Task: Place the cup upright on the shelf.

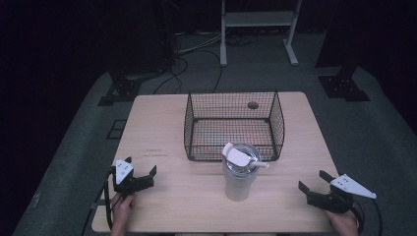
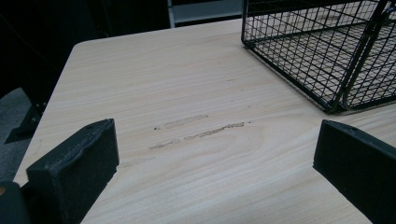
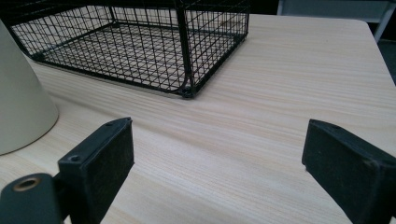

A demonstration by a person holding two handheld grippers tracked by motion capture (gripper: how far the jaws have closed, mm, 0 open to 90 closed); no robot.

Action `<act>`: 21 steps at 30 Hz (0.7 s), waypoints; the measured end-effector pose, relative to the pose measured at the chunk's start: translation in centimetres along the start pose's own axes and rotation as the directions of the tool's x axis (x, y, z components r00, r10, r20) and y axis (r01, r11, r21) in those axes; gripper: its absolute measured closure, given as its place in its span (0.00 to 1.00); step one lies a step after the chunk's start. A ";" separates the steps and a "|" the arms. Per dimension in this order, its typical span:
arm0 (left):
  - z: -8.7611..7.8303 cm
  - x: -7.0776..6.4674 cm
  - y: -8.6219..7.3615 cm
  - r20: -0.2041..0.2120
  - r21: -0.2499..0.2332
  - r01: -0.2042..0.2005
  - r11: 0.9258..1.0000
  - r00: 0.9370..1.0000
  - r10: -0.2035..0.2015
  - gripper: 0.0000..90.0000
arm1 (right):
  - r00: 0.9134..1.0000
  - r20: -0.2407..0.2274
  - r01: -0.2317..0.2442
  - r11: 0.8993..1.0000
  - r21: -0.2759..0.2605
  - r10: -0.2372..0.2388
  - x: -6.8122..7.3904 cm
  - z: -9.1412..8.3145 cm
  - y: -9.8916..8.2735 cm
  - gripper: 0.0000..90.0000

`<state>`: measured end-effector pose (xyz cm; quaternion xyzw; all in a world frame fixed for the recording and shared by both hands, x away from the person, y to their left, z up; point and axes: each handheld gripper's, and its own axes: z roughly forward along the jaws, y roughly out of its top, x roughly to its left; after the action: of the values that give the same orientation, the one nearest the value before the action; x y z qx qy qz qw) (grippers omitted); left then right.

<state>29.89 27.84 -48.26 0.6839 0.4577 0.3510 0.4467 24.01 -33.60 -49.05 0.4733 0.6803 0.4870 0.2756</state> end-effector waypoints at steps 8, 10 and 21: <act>0.0 0.0 0.0 0.003 0.001 -0.005 1.000 1.000 0.005 0.00 | 1.000 -0.022 0.021 1.000 -0.009 -0.021 0.6 -0.3 0.6 0.10; 0.0 -0.1 0.0 0.004 -0.001 -0.007 1.000 1.000 0.007 0.00 | 0.999 -0.040 0.029 0.999 -0.017 -0.029 1.0 -0.4 1.0 0.10; -0.1 -0.1 0.0 0.000 -0.002 -0.007 1.000 1.000 0.007 0.00 | 0.990 -0.101 0.091 0.995 -0.034 -0.094 2.8 -0.2 3.4 0.10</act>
<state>29.76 27.75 -48.29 0.6851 0.4550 0.3528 0.4462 24.04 -30.83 -45.58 0.4116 0.7075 0.5073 0.2695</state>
